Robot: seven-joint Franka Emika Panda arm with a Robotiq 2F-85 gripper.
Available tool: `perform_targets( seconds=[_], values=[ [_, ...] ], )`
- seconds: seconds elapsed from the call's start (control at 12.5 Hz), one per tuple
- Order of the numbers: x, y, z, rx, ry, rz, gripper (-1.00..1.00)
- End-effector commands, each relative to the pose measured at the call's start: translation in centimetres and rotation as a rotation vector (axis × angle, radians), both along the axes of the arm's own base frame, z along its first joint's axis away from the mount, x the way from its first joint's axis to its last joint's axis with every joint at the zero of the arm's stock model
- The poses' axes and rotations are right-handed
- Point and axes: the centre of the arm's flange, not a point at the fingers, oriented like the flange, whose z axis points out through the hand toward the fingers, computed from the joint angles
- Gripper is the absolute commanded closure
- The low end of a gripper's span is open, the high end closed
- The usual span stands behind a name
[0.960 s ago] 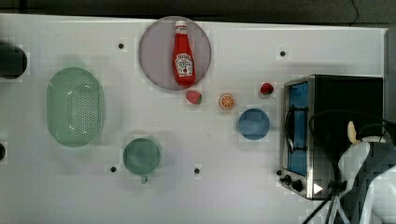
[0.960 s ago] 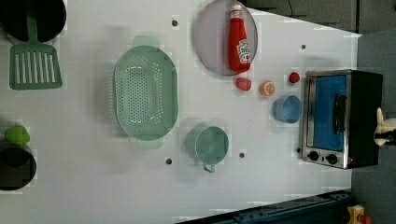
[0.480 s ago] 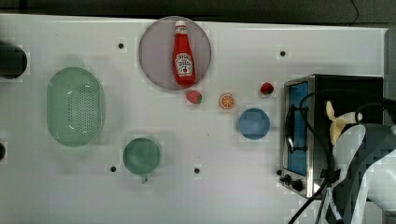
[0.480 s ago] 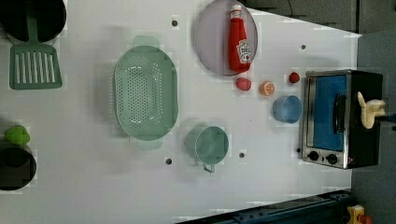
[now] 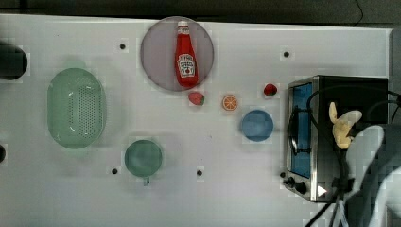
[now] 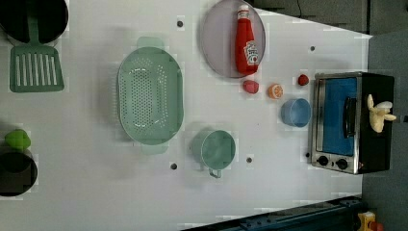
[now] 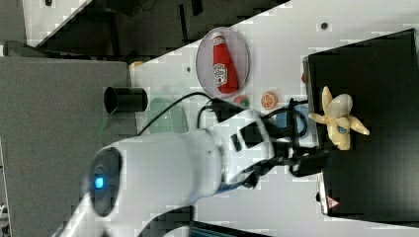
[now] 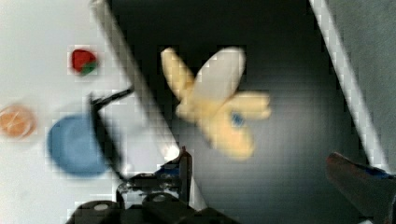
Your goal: Pick banana from table and place on oven.
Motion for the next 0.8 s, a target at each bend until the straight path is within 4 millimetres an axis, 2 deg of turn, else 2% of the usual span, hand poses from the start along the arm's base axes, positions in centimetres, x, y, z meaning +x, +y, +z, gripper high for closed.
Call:
perform_targets(
  seconds=[0.08, 0.32, 0.48, 0.64, 0.8],
  values=[
    [1.3, 6.2, 9.0, 0.037, -0.041, -0.034, -1.0],
    [1.8, 14.8, 13.1, 0.08, -0.029, -0.237, -1.0],
    [2.6, 20.8, 15.2, 0.076, -0.067, -0.317, -1.0],
    [2.6, 26.0, 16.2, 0.068, -0.075, -0.371, -1.0],
    [1.3, 28.9, 16.0, 0.061, -0.035, -0.521, -1.0]
  ],
)
